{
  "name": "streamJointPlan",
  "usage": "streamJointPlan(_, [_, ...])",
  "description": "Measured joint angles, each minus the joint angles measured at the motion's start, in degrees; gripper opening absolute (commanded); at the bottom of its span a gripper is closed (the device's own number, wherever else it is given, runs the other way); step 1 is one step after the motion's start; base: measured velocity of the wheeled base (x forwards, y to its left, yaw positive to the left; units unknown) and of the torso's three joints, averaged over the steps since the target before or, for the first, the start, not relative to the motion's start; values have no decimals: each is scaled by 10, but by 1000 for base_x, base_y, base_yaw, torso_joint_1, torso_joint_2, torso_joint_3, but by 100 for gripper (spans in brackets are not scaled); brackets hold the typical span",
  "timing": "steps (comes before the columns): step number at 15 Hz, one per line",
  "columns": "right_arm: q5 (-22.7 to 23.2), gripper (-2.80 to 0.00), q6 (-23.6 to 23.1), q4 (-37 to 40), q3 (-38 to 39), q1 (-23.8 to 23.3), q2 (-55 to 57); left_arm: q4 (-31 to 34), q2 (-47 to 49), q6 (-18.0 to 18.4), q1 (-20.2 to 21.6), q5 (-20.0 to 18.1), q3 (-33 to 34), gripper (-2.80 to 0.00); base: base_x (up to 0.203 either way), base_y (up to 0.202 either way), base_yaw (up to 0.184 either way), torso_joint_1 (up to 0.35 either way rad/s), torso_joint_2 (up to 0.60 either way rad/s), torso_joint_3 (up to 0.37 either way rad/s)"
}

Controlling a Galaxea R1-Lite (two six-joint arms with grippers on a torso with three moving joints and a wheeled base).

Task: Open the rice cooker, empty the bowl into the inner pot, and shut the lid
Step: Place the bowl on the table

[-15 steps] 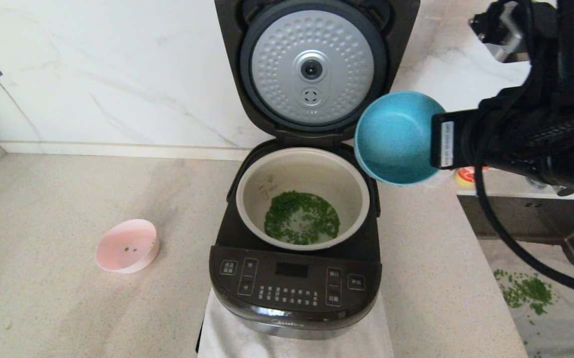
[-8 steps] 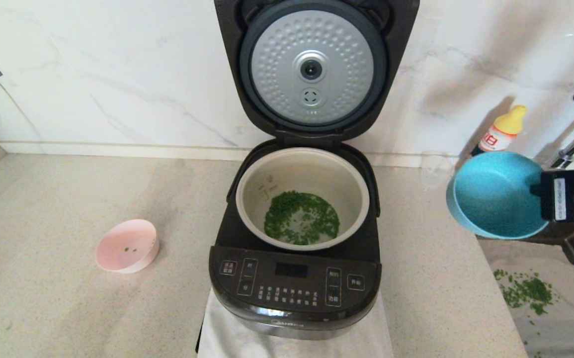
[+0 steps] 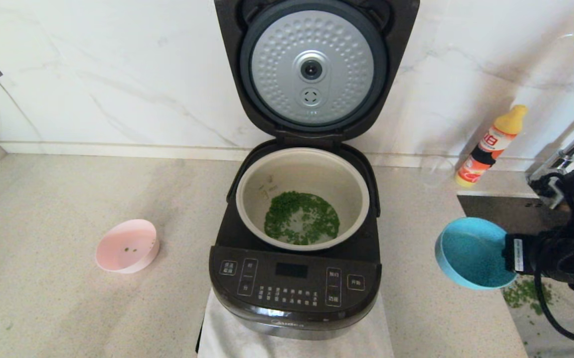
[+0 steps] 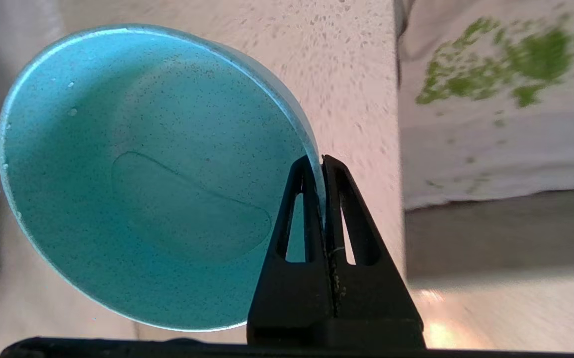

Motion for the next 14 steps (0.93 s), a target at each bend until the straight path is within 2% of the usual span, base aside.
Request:
streamJointPlan(4, [47,-280,3,-90,20,-46,96,0,0,0,0,0,0,-280,0,0,0,0,0,0])
streamJointPlan(12, [60,-280,7,-113,21,-51,192,0,0,0,0,0,0,-280,0,0,0,0,0,0])
streamJointPlan(13, [59,0,10,-115,19,-49,198,0,0,0,0,0,0,-280,0,0,0,0,0,0])
streamJointPlan(14, [58,0,17,-122,18,-48,202,0,0,0,0,0,0,-280,0,0,0,0,0,0])
